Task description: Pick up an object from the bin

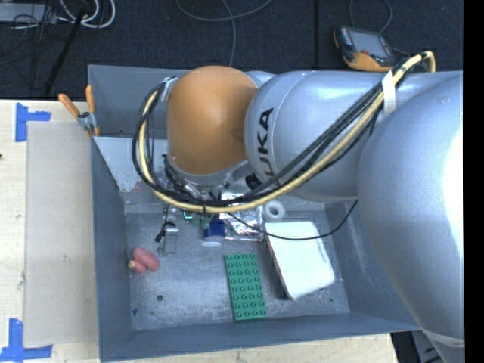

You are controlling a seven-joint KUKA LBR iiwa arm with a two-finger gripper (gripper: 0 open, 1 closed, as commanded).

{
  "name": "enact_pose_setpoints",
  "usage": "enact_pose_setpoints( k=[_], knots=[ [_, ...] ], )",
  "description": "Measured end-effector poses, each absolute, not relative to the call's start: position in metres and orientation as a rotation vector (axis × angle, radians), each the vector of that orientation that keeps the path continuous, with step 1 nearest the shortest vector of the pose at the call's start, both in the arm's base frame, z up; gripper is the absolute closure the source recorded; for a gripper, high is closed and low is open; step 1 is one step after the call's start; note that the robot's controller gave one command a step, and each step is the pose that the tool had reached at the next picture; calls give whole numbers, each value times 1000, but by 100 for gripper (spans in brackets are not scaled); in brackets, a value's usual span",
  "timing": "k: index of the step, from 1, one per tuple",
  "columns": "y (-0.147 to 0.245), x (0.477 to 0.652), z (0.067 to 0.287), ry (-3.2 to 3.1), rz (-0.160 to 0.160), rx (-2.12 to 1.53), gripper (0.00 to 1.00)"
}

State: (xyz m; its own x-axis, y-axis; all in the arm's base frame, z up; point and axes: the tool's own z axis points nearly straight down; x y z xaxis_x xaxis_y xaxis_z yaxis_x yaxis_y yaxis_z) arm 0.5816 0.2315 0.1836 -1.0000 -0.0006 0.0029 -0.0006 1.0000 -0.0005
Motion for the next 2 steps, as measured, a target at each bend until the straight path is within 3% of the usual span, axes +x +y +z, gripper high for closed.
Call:
enact_pose_setpoints(
  k=[1,2],
  knots=[
    [244,567,88,-3089,1,541,0],
    [243,569,91,-3096,-1,534,100]
  ],
)
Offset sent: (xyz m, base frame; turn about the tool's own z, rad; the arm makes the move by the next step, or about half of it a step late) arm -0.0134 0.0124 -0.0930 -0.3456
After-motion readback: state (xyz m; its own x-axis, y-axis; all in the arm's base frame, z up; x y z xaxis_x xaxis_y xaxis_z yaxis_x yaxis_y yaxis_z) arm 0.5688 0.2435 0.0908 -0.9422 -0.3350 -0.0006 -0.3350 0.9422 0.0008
